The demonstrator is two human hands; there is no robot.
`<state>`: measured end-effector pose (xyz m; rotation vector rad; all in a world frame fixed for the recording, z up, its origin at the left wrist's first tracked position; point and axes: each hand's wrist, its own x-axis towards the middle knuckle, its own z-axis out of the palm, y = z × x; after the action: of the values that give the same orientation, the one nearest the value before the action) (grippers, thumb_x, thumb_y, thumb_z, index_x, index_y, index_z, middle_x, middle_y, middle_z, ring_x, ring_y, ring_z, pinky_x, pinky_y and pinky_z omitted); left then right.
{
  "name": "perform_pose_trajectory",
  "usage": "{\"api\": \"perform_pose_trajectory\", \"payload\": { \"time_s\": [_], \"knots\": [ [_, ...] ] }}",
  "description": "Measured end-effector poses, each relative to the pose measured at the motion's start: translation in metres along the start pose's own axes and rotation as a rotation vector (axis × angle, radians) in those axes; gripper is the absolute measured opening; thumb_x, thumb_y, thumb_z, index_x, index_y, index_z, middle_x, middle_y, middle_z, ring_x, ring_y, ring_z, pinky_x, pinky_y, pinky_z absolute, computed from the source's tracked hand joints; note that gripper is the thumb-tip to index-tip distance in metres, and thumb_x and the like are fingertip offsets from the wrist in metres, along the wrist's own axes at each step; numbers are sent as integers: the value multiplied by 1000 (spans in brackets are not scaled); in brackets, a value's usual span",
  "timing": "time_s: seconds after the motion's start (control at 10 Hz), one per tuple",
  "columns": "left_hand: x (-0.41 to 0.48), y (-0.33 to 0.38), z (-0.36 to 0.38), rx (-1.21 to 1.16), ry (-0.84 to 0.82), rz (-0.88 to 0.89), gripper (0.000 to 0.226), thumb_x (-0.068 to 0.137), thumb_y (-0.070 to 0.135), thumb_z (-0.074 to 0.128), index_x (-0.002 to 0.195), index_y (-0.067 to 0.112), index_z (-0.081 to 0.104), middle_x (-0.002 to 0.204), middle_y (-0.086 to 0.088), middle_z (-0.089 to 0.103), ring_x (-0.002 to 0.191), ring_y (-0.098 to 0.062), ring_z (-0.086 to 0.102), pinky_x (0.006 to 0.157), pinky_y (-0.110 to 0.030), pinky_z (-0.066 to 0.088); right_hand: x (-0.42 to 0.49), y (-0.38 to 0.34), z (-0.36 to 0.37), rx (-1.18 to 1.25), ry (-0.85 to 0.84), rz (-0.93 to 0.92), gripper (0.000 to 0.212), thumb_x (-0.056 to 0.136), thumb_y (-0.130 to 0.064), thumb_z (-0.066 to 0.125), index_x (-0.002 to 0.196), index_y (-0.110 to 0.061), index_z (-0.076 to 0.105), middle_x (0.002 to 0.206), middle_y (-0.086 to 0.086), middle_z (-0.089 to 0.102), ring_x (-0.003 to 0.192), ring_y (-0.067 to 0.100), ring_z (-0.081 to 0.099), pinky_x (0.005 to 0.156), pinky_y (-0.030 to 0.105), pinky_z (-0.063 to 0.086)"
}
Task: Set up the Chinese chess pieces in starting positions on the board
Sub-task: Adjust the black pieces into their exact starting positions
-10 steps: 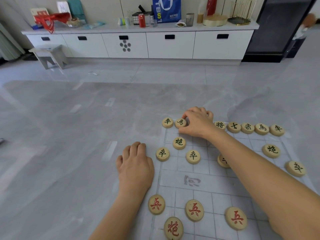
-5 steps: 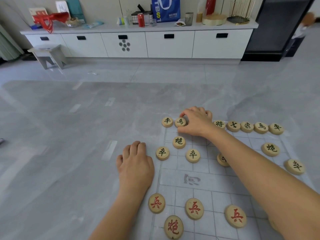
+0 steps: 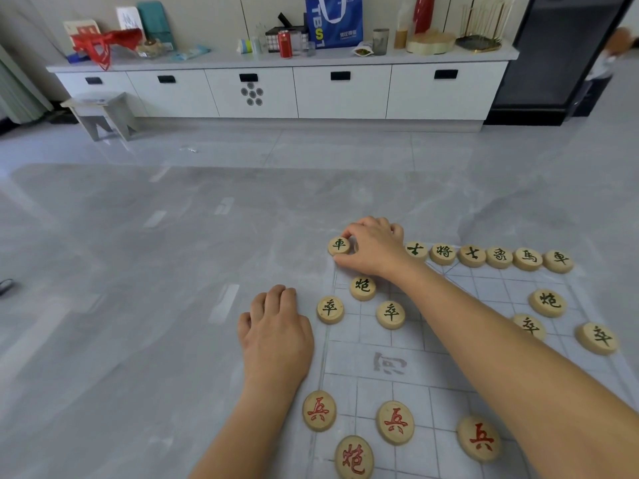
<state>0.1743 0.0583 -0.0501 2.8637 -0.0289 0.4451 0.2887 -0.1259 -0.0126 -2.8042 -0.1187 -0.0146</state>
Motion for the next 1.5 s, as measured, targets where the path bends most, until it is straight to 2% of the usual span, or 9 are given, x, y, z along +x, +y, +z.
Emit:
{"api": "perform_pose_trajectory", "payload": {
  "time_s": [0.6,1.0,1.1,1.2,1.3,1.4,1.5],
  "knots": [
    [0,0,0,6,-13,-3,35,79,22,44,111,17,57,119,1,58,109,-24,51,86,-40,39,-1,0,1,25,14,19,34,73,-54,55,99,-33,54,111,-5,48,109,20,39,84,35,22],
    [0,1,-1,0,-7,-5,35,79,23,43,110,17,57,118,1,58,108,-24,51,86,-39,39,0,2,3,-12,12,12,41,73,-57,55,107,-35,53,117,-5,48,112,21,38,83,36,22],
    [0,0,0,-3,-4,-6,34,78,22,44,110,17,57,118,1,58,108,-24,51,86,-40,39,-4,4,-7,79,15,73,55,73,-65,55,119,-36,50,126,-4,47,121,22,36,91,38,23],
    [1,0,0,-16,-18,-10,33,80,20,46,111,16,57,119,0,57,110,-25,50,87,-41,38,-24,16,-25,227,41,146,50,77,-64,53,118,-35,53,128,-4,48,124,22,36,97,38,25],
    [1,0,-2,-48,-50,-9,33,84,16,47,117,16,54,125,-1,54,114,-24,45,92,-39,33,-64,29,-35,341,28,131,41,79,-57,58,109,-29,61,116,-7,56,116,17,48,95,36,38],
    [4,-2,-8,-202,-90,-63,35,92,19,40,125,17,50,132,0,50,122,-23,40,100,-38,27,-105,32,-37,435,-62,135,48,78,-52,64,116,-23,59,116,-9,58,107,7,52,88,26,39],
    [10,-4,-17,-350,-192,-99,35,95,39,38,124,25,52,133,5,50,127,-20,35,103,-38,22,-126,29,-29,178,-82,100,57,74,-62,61,120,-29,53,118,-10,53,110,11,48,91,33,29]
  ]
}}
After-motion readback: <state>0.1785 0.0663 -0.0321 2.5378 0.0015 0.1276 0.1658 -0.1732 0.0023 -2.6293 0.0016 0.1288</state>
